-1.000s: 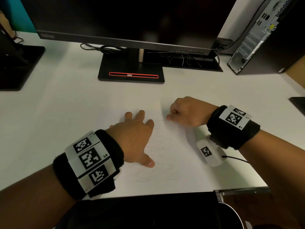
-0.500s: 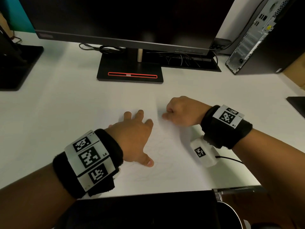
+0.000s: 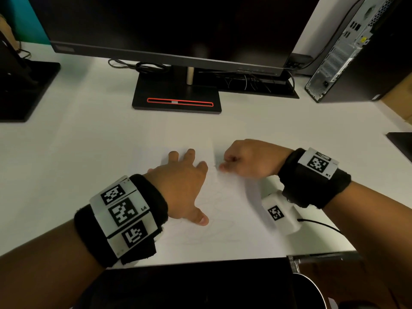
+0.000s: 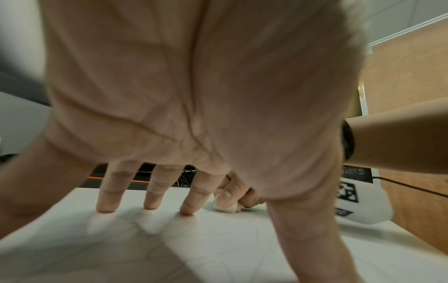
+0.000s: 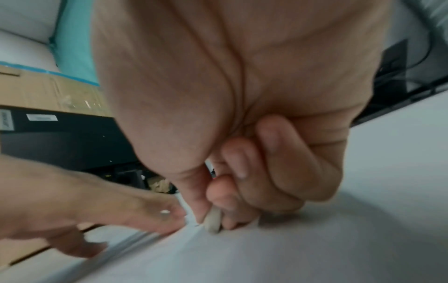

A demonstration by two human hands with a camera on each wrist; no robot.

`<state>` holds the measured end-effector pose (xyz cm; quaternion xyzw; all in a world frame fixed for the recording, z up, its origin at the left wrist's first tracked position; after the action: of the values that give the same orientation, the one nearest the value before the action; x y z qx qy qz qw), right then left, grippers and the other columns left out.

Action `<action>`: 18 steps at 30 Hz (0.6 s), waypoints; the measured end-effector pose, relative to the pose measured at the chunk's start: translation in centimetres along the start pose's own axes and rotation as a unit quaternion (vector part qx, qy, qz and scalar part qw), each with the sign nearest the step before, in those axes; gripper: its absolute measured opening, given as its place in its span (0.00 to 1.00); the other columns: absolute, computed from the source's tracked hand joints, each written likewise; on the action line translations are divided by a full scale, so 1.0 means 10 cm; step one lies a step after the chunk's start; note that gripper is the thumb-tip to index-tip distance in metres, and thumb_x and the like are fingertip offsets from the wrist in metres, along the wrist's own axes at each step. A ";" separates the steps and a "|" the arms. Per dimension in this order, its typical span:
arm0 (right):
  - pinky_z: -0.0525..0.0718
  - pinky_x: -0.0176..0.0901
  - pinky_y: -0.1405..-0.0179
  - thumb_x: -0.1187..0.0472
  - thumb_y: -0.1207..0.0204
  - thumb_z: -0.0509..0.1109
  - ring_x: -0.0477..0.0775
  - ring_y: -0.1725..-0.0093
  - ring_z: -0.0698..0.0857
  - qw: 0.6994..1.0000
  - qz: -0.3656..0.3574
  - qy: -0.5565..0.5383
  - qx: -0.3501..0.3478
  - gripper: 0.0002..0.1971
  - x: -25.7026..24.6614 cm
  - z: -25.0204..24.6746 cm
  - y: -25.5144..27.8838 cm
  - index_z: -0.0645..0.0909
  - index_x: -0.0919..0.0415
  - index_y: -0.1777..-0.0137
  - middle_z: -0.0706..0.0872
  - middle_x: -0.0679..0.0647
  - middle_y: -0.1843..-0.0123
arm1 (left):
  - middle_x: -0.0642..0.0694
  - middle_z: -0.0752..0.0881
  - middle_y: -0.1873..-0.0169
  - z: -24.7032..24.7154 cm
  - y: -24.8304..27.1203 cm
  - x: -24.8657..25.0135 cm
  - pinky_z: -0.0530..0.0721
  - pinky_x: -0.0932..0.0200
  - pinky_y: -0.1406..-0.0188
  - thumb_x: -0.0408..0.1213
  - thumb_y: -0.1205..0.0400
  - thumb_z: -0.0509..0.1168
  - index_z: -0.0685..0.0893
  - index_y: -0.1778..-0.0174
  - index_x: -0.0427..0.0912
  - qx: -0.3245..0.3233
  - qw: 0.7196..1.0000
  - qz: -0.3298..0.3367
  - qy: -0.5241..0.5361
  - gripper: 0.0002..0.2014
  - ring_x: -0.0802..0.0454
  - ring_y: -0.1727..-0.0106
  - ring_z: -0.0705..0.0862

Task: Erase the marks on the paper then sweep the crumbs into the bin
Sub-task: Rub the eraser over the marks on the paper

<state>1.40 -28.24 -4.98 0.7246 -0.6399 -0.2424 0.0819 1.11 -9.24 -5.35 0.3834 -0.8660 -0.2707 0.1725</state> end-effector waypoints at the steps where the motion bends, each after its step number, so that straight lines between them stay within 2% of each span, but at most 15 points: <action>1: 0.70 0.45 0.65 0.47 0.12 0.63 0.51 0.71 0.72 1.000 0.013 -0.004 0.011 0.25 0.04 -0.03 0.01 0.70 0.58 0.70 0.75 0.51 0.71 | 0.45 0.39 0.14 0.00 0.00 0.00 0.74 0.32 0.27 0.68 0.29 0.73 0.48 0.13 0.47 0.000 1.000 0.000 0.000 0.58 0.34 0.15 0.44; 3: 0.70 0.44 0.66 0.48 0.12 0.63 0.50 0.70 0.73 1.000 0.013 0.000 0.023 0.24 0.05 -0.02 0.03 0.70 0.57 0.70 0.76 0.50 0.71 | 0.46 0.39 0.14 0.00 0.00 0.00 0.74 0.32 0.27 0.68 0.29 0.73 0.47 0.13 0.48 0.001 1.000 0.001 -0.002 0.58 0.34 0.15 0.45; 7: 0.71 0.45 0.67 0.46 0.13 0.64 0.50 0.70 0.71 0.999 -0.034 0.017 -0.022 0.24 -0.01 0.08 0.14 0.70 0.57 0.69 0.74 0.49 0.70 | 0.45 0.38 0.13 0.00 0.00 0.00 0.74 0.33 0.27 0.68 0.29 0.73 0.47 0.13 0.48 -0.002 1.000 0.001 0.000 0.58 0.34 0.14 0.44; 10: 0.70 0.46 0.66 0.46 0.13 0.64 0.51 0.69 0.72 1.000 -0.013 0.005 -0.006 0.24 0.07 0.01 0.15 0.70 0.58 0.69 0.76 0.51 0.69 | 0.46 0.39 0.14 0.00 0.01 0.00 0.75 0.33 0.28 0.68 0.29 0.73 0.48 0.13 0.48 -0.001 1.000 0.001 -0.003 0.58 0.35 0.15 0.45; 14: 0.71 0.44 0.67 0.47 0.13 0.64 0.49 0.70 0.72 0.998 -0.054 0.019 -0.011 0.23 -0.03 0.13 0.21 0.73 0.59 0.67 0.76 0.49 0.71 | 0.46 0.41 0.14 0.00 0.00 0.01 0.77 0.34 0.30 0.69 0.30 0.73 0.50 0.14 0.47 0.006 1.000 -0.001 -0.005 0.57 0.35 0.15 0.47; 18: 0.73 0.46 0.64 0.46 0.13 0.64 0.51 0.69 0.73 1.000 -0.024 0.010 -0.009 0.23 0.06 0.05 0.22 0.72 0.59 0.67 0.78 0.52 0.68 | 0.46 0.41 0.14 0.00 0.00 0.01 0.77 0.34 0.29 0.69 0.29 0.73 0.50 0.14 0.48 0.006 1.000 -0.003 -0.009 0.57 0.35 0.15 0.47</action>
<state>-0.70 -29.13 -4.62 0.7414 -0.6191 -0.2431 0.0889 1.05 -9.30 -5.34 0.3843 -0.8681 -0.2692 0.1620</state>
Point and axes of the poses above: each hand's wrist, its own y-axis away from the middle knuckle, its own z-axis out of the palm, x = y × z, the point moved 2 cm from there along -y, towards the middle knuckle
